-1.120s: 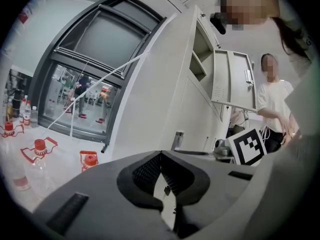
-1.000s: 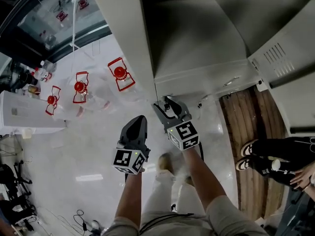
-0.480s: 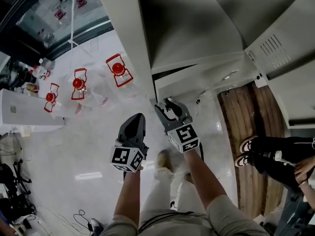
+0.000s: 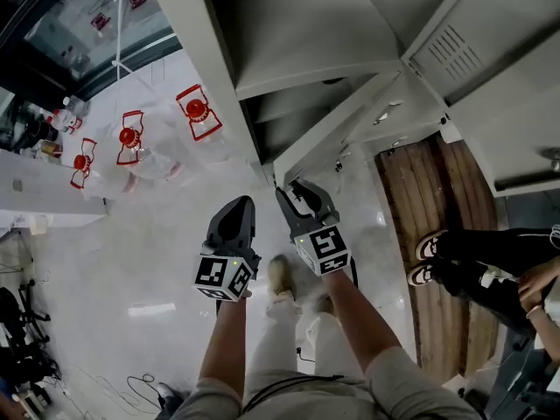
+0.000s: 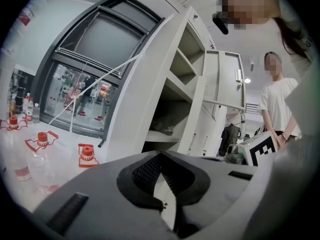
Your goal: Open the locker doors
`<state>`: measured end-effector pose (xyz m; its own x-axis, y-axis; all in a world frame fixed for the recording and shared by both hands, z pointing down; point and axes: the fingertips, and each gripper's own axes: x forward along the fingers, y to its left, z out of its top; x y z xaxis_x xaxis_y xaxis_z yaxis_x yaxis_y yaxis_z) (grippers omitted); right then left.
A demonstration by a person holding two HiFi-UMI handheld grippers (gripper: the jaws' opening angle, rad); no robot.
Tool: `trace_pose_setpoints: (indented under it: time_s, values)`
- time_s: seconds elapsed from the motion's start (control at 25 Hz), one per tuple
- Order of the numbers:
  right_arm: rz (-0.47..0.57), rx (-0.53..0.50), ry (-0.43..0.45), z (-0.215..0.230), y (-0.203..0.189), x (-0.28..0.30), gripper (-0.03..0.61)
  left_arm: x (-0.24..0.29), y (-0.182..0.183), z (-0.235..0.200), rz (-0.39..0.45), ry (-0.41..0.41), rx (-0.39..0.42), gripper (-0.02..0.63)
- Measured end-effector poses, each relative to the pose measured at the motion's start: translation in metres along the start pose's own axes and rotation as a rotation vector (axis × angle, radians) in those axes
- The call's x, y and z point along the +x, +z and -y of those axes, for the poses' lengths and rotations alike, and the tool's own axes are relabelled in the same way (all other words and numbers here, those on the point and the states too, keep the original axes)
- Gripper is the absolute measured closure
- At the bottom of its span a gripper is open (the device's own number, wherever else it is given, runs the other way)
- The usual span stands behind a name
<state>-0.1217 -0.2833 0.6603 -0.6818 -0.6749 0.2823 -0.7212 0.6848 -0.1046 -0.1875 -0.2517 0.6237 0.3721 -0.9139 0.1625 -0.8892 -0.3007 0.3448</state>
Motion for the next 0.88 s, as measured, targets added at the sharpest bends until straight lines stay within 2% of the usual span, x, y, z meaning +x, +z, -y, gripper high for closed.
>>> trace_pose_setpoints:
  time_s: [0.36,0.88]
  values:
    - [-0.001,-0.005,0.044,0.011,-0.018,-0.069,0.449,-0.024,-0.024,0.059,-0.001,0.000,0.004,0.615]
    - [0.016,0.089,-0.056,0.067,-0.041,-0.162,0.449,-0.035,-0.032,0.128,0.033,-0.004,0.020,0.615]
